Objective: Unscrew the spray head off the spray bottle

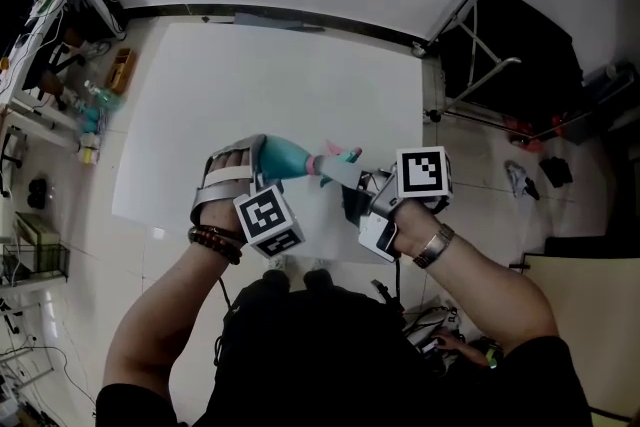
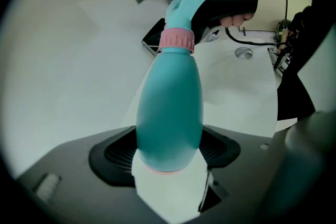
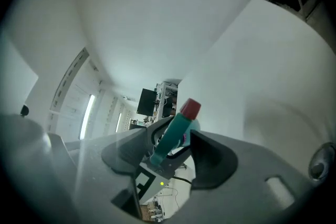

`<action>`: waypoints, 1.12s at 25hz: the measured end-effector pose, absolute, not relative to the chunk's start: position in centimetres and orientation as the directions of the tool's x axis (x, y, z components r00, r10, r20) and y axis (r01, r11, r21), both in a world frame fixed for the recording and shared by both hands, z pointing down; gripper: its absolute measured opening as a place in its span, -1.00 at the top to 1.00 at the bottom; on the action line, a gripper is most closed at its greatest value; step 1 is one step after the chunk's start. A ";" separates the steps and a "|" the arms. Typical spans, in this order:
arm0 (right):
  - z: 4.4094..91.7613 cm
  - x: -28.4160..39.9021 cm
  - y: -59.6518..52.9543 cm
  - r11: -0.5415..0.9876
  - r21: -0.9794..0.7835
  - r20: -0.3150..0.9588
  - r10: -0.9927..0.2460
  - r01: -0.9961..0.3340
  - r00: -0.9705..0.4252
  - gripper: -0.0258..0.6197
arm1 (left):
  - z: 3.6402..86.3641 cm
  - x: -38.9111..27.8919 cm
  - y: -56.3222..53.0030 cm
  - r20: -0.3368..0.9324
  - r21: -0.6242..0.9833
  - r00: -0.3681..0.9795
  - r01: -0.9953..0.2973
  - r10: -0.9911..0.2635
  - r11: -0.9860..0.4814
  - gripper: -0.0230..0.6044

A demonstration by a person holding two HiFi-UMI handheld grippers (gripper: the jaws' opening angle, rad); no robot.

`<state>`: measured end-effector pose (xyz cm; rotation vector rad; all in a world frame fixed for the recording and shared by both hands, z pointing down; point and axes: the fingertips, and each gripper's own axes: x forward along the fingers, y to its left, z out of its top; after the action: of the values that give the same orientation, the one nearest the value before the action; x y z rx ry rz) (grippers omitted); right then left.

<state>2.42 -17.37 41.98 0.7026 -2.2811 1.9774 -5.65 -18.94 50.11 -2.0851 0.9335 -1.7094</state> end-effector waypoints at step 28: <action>43.8 2.1 -15.4 0.782 -0.379 0.701 -0.106 -0.495 -0.705 0.55 | 52.9 -2.6 -15.5 0.901 -0.336 0.189 -0.264 -0.390 -0.904 -0.31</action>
<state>2.06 -15.37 43.82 0.4436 -2.2834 0.7341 -2.63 -15.53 52.88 -2.3391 0.6457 -1.8254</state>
